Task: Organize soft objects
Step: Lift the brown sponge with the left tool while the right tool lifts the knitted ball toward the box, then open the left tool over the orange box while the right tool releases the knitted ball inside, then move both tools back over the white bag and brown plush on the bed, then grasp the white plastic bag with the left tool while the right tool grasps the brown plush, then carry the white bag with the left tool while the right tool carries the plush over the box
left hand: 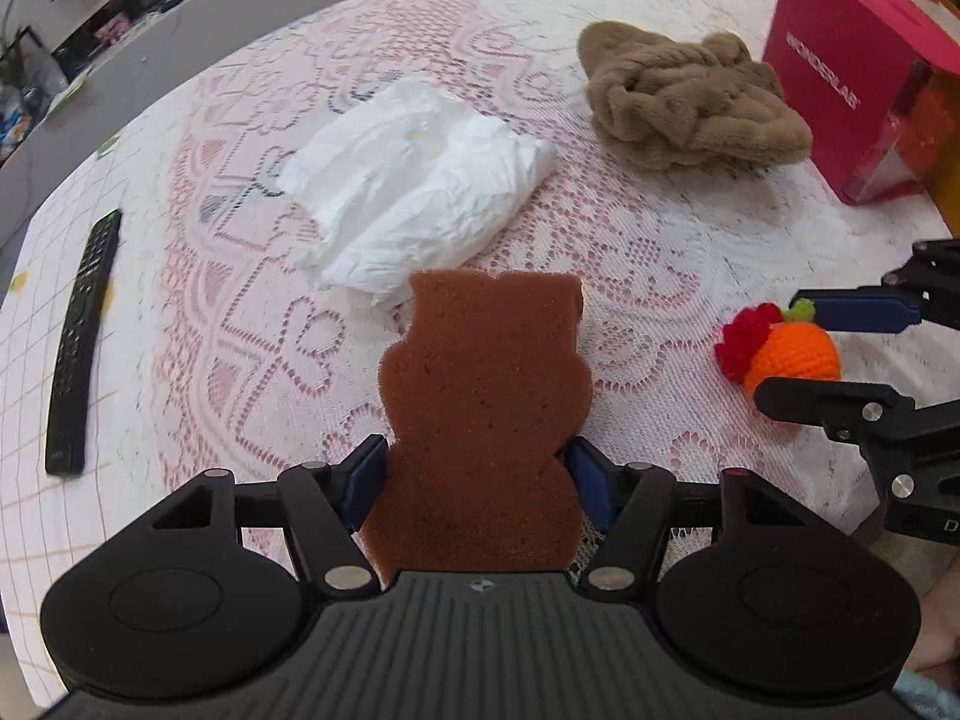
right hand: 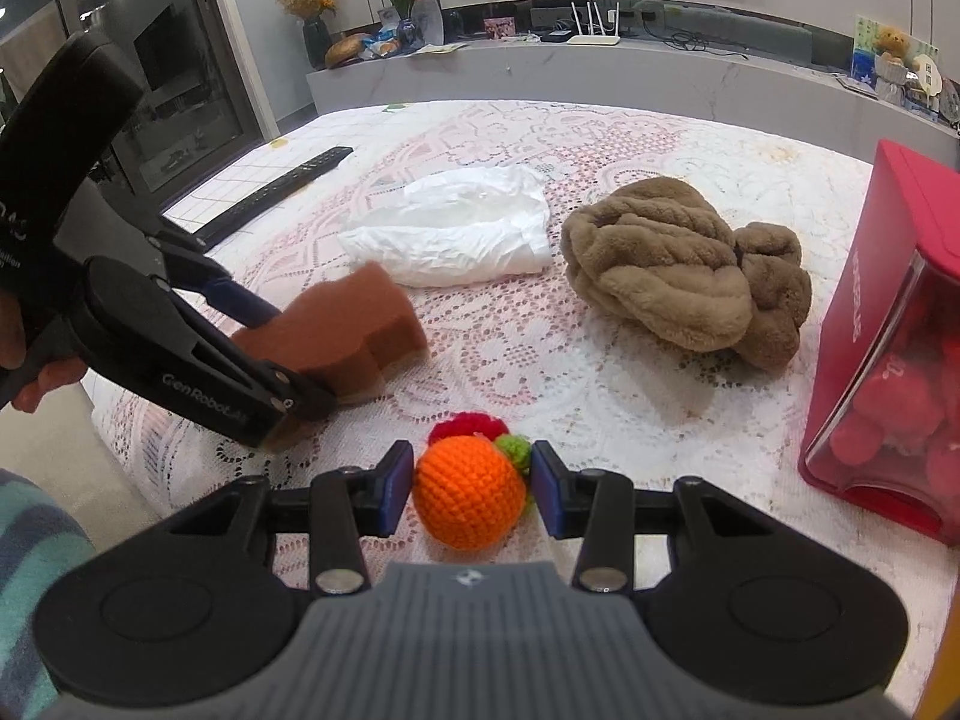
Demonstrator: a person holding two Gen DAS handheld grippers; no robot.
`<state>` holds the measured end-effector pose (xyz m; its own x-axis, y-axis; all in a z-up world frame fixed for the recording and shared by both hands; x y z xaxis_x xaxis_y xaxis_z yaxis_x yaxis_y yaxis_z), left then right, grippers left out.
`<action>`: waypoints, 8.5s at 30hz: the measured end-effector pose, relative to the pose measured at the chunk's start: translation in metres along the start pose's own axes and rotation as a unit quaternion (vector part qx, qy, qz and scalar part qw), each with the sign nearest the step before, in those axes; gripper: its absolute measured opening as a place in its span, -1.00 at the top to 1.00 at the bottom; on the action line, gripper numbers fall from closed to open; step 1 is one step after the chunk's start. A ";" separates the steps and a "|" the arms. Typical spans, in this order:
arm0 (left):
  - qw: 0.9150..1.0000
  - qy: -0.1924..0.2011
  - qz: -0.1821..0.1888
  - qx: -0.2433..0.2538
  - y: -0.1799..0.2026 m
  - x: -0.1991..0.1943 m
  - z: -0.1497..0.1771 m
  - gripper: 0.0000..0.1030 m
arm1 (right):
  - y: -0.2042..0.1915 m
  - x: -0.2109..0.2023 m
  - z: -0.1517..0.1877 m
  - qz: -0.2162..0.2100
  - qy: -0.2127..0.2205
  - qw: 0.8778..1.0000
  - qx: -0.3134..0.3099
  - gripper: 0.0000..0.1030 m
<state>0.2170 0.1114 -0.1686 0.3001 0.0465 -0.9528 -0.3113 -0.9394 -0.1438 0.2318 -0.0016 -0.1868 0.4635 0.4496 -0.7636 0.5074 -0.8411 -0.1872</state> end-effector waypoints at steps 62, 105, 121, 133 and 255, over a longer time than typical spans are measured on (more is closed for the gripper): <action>0.964 0.187 0.133 0.132 0.318 -0.159 -0.145 -0.35 | 0.243 -0.285 0.058 0.232 0.128 0.950 0.166 0.19; 0.959 0.216 0.064 0.174 0.324 -0.112 -0.216 -0.65 | 0.337 -0.206 0.019 0.263 0.008 0.964 0.041 -0.17; 0.945 0.292 0.092 0.112 0.279 -0.192 -0.138 -0.60 | 0.236 -0.254 0.018 0.227 0.078 0.969 0.062 -0.19; 0.953 0.296 0.058 0.011 0.207 -0.187 -0.067 -0.60 | 0.144 -0.244 0.037 0.186 0.113 0.971 0.100 -0.19; 0.961 0.254 0.044 -0.100 0.076 -0.176 0.005 0.76 | 0.007 -0.165 -0.022 0.086 0.116 0.989 0.001 0.48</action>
<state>0.1358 0.0331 -0.0129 0.6974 -0.1611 -0.6984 -0.1925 -0.9807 0.0340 0.1748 -0.0747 -0.0480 0.6980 0.3556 -0.6216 0.4040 -0.9122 -0.0681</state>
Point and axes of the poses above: each gripper's, at about its wrist camera, not at the fingertips, and x roughly the way its jaws point, y to its right, z to its underside, the point moved 9 cm from there along x, roughly the way its jaws point, and after that the axes turned 5 degrees about -y, right-handed, at the moved point
